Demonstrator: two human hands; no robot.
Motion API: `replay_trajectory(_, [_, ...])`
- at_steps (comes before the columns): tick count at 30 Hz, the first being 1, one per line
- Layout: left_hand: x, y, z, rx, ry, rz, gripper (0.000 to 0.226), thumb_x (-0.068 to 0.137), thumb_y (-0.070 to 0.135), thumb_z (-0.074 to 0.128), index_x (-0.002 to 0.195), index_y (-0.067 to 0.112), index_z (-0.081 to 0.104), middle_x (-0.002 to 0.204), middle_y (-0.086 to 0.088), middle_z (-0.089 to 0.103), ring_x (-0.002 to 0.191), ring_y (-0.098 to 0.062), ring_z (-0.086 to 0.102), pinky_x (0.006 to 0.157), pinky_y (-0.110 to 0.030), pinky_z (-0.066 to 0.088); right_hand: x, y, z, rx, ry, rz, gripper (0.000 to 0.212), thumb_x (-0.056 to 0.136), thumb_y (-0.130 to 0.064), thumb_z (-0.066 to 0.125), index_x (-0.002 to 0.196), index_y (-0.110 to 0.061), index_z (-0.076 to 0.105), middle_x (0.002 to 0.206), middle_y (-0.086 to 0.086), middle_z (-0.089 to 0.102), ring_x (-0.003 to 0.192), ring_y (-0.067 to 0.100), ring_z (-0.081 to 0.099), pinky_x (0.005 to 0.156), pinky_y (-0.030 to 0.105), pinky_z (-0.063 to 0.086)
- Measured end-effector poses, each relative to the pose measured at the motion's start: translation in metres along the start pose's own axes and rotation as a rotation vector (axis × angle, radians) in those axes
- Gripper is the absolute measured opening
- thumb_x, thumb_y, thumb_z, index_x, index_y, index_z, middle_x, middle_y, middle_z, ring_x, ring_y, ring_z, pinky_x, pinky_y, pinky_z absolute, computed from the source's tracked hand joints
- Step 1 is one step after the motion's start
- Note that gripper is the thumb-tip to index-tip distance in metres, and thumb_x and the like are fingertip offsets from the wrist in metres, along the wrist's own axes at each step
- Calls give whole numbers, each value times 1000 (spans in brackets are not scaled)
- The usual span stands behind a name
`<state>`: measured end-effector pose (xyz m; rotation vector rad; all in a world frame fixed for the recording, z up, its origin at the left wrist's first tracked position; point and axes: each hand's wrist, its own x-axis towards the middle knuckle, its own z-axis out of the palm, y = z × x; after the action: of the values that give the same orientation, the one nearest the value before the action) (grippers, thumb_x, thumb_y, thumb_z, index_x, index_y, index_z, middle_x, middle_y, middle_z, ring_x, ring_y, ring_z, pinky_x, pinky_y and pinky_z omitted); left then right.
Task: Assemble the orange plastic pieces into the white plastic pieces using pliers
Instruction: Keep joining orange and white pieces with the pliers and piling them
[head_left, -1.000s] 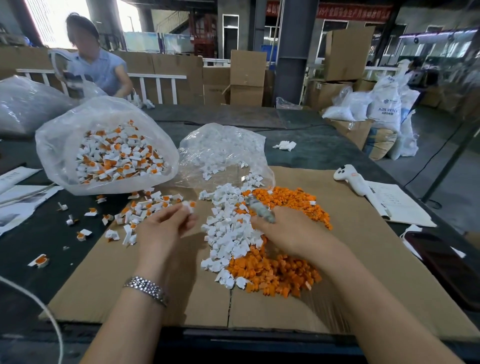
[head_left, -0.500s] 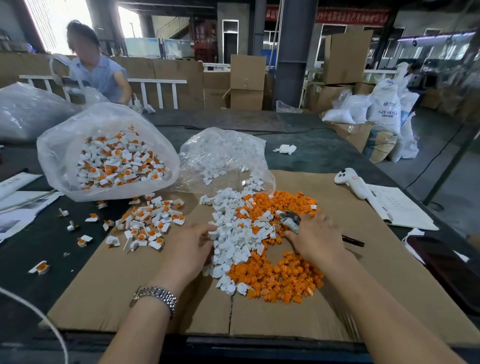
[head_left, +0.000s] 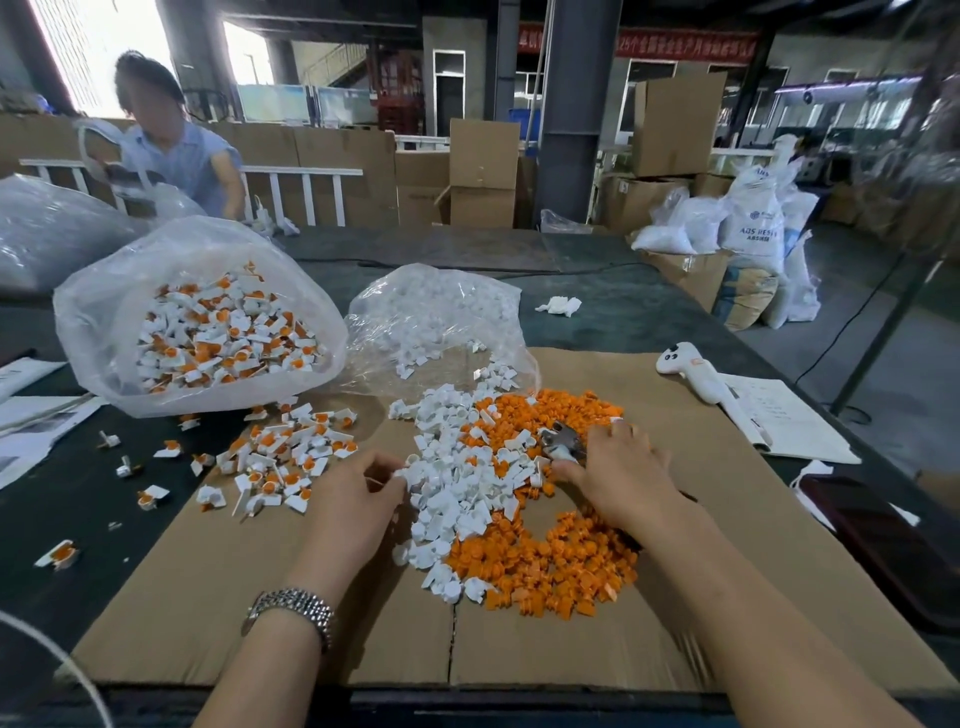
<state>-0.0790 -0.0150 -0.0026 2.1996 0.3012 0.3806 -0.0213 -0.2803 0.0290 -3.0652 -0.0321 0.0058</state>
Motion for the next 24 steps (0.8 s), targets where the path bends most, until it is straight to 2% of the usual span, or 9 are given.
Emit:
replay_trajectory(3, [-3, 4, -3, -281, -31, -82, 9, 97, 14, 70, 98, 23, 72, 80, -2, 76, 65, -14, 71, 59, -30, 57, -6, -7, -10, 69, 134, -155, 30, 95, -47, 60, 112, -21, 59, 115, 0, 60, 114, 22, 54, 95, 43, 46])
replay_trajectory(5, [-7, 9, -5, -439, -56, -139, 8, 97, 13, 70, 99, 20, 73, 76, -5, 77, 60, -14, 71, 55, -27, 59, -11, -19, -13, 75, 82, -222, 18, 95, -35, 66, 101, -18, 65, 102, 0, 66, 99, 20, 62, 87, 39, 53])
replay_trajectory(7, [-11, 12, -7, -518, -78, -155, 8, 97, 14, 71, 100, 21, 74, 79, -3, 78, 67, -17, 75, 58, -24, 61, -13, -28, -8, -28, 48, -251, 8, 96, -19, 65, 99, -13, 69, 100, 5, 68, 91, 22, 66, 82, 39, 57])
replay_trajectory(11, [-14, 16, -9, -705, -145, -219, 15, 92, 11, 74, 106, 17, 75, 88, -5, 80, 80, -21, 77, 68, -25, 61, -12, -28, 1, -32, 7, -245, 20, 92, 5, 56, 102, -5, 70, 103, 15, 70, 93, 27, 68, 80, 42, 57])
replay_trajectory(13, [-15, 16, -9, -851, -189, -272, 21, 87, 10, 76, 107, 12, 75, 91, -9, 80, 84, -22, 78, 70, -26, 61, -13, -26, 0, 49, 46, -228, 20, 91, 6, 52, 100, -5, 66, 104, 13, 66, 94, 26, 63, 81, 42, 54])
replay_trajectory(15, [-16, 16, -8, -1000, -226, -317, 31, 76, 11, 79, 106, 7, 75, 93, -14, 79, 83, -23, 77, 67, -24, 61, -13, -25, -4, 205, 139, -202, 9, 92, -4, 55, 95, -10, 60, 99, 6, 62, 89, 20, 58, 77, 37, 53])
replay_trajectory(17, [-18, 15, -6, -1110, -277, -344, 35, 72, 8, 78, 106, 2, 75, 97, -19, 78, 80, -23, 76, 65, -24, 61, -16, -28, -13, 439, 185, -203, 8, 89, -8, 62, 91, -16, 60, 91, -3, 62, 83, 14, 59, 71, 28, 54])
replay_trajectory(21, [-21, 18, -3, -1191, -400, -308, 20, 80, 4, 74, 99, 4, 80, 98, -17, 75, 79, -22, 75, 66, -25, 61, -30, -44, -30, 882, 58, -300, 23, 88, -14, 74, 108, -26, 69, 93, -6, 67, 79, 8, 64, 71, 15, 53])
replay_trajectory(24, [-23, 22, -4, -1204, -446, -268, 18, 82, 5, 74, 98, 8, 82, 100, -16, 76, 79, -20, 74, 67, -24, 61, -41, -55, -39, 1080, -10, -362, 16, 84, -14, 80, 100, -18, 77, 91, -3, 74, 81, 4, 68, 71, 12, 51])
